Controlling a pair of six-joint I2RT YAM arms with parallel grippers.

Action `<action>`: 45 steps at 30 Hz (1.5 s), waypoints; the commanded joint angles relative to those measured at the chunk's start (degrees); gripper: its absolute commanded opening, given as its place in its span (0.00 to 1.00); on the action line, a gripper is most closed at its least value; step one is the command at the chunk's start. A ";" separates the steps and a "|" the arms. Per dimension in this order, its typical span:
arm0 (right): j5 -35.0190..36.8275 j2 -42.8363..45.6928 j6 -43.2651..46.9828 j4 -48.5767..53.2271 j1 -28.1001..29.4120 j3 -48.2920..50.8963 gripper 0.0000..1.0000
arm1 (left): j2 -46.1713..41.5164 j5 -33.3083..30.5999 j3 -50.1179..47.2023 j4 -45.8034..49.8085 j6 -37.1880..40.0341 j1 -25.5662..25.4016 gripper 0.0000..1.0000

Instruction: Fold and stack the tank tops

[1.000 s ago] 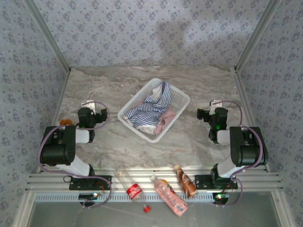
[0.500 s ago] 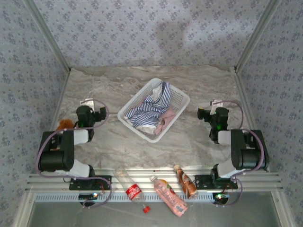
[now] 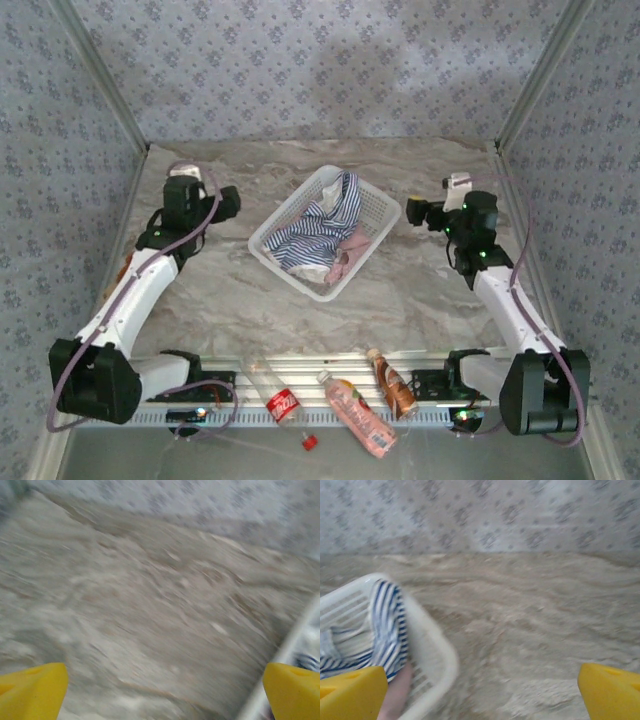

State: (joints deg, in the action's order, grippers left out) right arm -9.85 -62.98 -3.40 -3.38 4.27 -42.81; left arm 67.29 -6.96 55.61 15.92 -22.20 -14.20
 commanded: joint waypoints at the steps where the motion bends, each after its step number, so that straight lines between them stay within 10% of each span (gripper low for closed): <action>1: -3.35 0.19 -3.00 16.71 2.95 -3.97 1.00 | 0.90 7.96 3.11 11.67 -4.43 -5.25 1.00; 11: -1.66 -9.56 -14.60 25.58 10.83 -12.09 1.00 | 18.15 12.06 16.83 19.08 2.83 -21.98 0.91; 24: 3.50 -19.54 -31.12 26.37 16.65 -14.62 0.88 | 42.08 9.12 34.27 30.01 21.29 -24.97 0.69; 34: 3.97 -23.69 -43.83 24.72 18.60 -14.54 0.59 | 44.58 12.37 38.57 30.84 22.83 -25.28 0.02; 45: 2.52 -30.12 -50.82 26.78 20.04 -19.56 0.23 | 35.28 12.93 49.52 33.81 18.61 -25.12 0.00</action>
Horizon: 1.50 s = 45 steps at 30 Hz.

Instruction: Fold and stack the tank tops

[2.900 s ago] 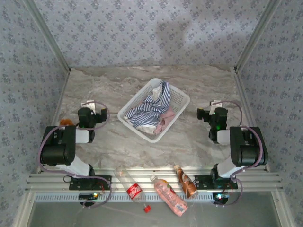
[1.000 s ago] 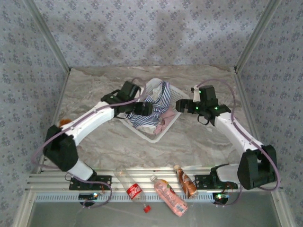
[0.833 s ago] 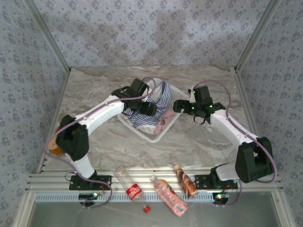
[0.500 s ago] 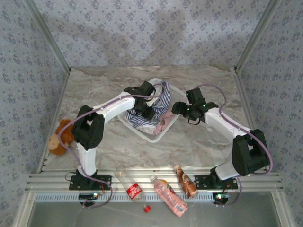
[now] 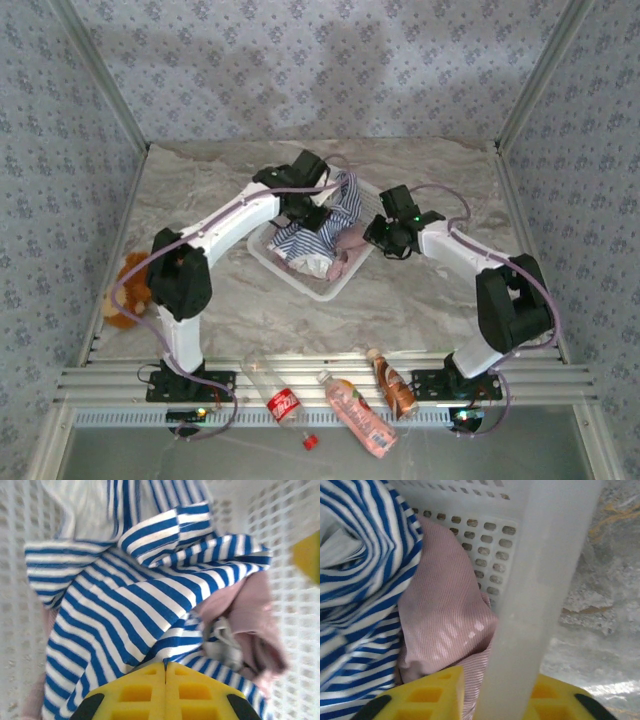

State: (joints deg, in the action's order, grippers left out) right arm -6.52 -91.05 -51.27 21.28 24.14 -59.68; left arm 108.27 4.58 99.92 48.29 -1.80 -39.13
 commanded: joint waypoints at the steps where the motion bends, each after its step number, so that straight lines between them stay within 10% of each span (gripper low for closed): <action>1: -1.25 -2.54 -3.59 2.15 0.27 -2.87 0.22 | -6.23 1.56 6.18 1.91 -2.32 -0.26 0.00; 10: 2.94 -1.10 -8.76 6.96 -1.21 -5.54 0.01 | -13.51 1.05 14.38 1.93 -6.78 -0.43 0.00; 20: 6.11 3.95 -10.43 9.19 -10.46 -3.30 0.00 | -22.16 -4.98 16.97 7.74 -7.96 0.96 0.00; 31: 7.00 1.87 -13.79 6.01 -26.60 -4.25 0.00 | -36.85 2.57 -14.97 -1.88 -15.58 13.67 0.00; 37: 11.13 -3.92 -21.02 1.13 -30.60 -8.05 0.00 | -33.50 9.44 -29.36 -19.23 -22.17 11.39 0.00; 45: 15.97 -13.66 -26.48 -2.17 -32.57 -17.19 0.04 | -16.71 12.44 -25.62 -27.42 -25.52 4.24 0.00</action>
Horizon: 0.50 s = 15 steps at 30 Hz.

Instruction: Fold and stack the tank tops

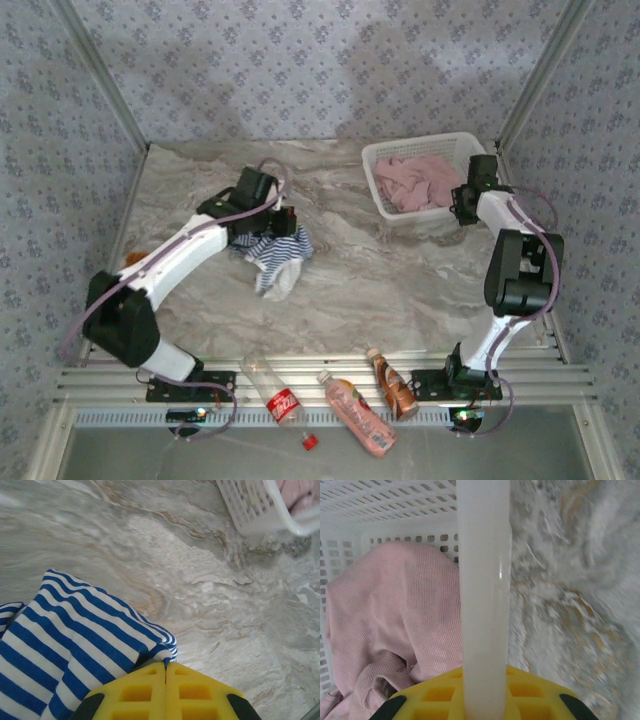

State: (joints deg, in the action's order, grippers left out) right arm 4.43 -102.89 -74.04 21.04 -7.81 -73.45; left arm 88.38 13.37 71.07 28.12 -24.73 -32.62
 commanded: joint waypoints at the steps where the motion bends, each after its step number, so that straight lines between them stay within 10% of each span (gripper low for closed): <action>1: 5.22 -2.76 -3.88 -1.92 -0.78 -4.45 0.05 | 4.96 4.02 4.15 -8.07 -3.02 -3.20 0.00; 8: -1.22 -9.28 1.17 -4.68 -1.84 -10.43 0.26 | 20.30 5.48 13.77 -9.92 -5.47 -6.35 0.02; 15: -9.06 3.34 12.60 -8.01 -1.23 0.03 0.62 | 22.07 2.12 20.86 -0.42 -0.16 -6.77 0.47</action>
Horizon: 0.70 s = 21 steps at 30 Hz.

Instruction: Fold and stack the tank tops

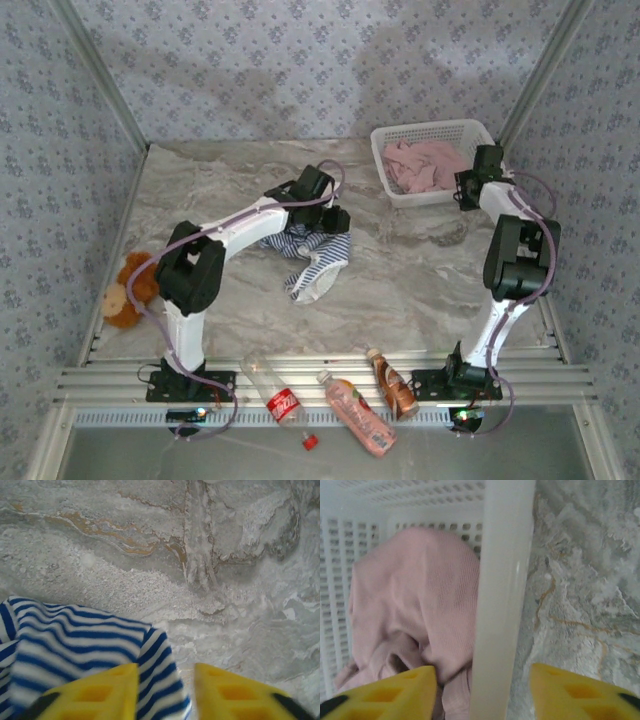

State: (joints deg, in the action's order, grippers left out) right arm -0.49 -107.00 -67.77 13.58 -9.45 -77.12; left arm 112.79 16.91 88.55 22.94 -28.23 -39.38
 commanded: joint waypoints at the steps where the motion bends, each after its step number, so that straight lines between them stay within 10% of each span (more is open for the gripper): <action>1: -5.30 9.95 7.68 -0.38 0.88 5.71 0.65 | -3.26 -2.14 3.17 6.65 4.89 0.39 0.51; 11: -14.09 37.30 34.24 -1.09 19.79 30.61 0.77 | -20.11 -0.30 -12.37 19.28 16.49 9.57 0.63; 21: -10.96 34.47 59.19 -8.29 51.82 37.64 0.80 | -16.06 14.12 -19.66 2.55 7.83 10.76 0.61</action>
State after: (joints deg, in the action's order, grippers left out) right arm -14.13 -70.43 -18.63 8.62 38.26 -39.66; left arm 94.30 26.09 68.62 31.75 -17.58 -28.49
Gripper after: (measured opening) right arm 0.800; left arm 0.613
